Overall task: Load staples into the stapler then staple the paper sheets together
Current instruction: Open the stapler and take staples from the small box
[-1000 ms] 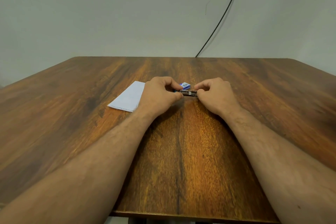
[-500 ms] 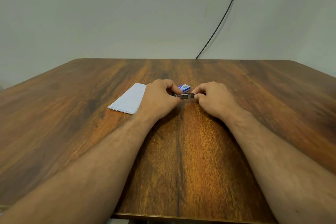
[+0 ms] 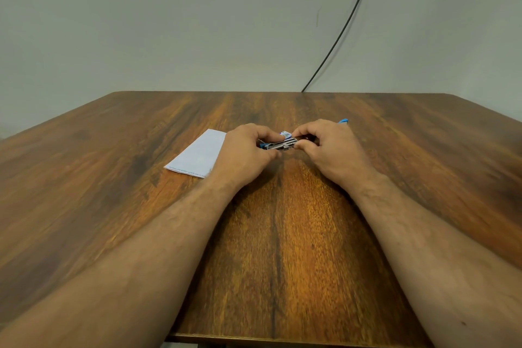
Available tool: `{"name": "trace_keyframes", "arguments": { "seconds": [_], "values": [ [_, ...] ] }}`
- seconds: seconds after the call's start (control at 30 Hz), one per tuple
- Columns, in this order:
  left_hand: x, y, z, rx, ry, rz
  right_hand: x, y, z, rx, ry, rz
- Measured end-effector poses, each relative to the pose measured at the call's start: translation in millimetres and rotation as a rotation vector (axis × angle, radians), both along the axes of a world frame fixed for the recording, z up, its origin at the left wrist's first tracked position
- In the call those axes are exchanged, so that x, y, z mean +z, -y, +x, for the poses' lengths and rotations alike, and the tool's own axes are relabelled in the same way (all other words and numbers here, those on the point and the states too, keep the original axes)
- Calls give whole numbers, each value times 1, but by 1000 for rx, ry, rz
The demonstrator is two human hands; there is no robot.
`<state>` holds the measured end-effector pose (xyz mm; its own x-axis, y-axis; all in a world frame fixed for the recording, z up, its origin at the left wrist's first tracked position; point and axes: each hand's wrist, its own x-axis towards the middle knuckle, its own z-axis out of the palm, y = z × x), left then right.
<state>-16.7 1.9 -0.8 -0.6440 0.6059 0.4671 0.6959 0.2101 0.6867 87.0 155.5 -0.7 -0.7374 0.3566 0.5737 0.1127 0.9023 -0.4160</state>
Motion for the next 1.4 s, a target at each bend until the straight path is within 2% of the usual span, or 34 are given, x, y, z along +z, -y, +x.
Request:
{"name": "trace_keyframes", "arguments": {
  "seconds": [0.13, 0.27, 0.4, 0.67, 1.0, 1.23, 1.4],
  "values": [
    [0, 0, 2, -26, -8, 59, 1, 0, 1, -16, -51, -2],
    [-1, -2, -1, 7, 9, -2, -1, 1, 1, -18, -23, -31],
    [-1, -2, -2, -11, 15, 15, 1, 5, 3, -46, -27, -86],
    [-4, -6, -7, 50, -25, -54, -1, 4, 1, -56, -17, -160],
    [-8, -13, -8, 126, -235, -206, -6, 0, -5, -106, -21, -218],
    [-9, -15, -8, 156, -236, -309, -6, -2, -6, -134, -5, -216],
    [-9, -15, -10, 127, -232, -294, -6, 0, -4, -103, -37, -175]
  ]
}}
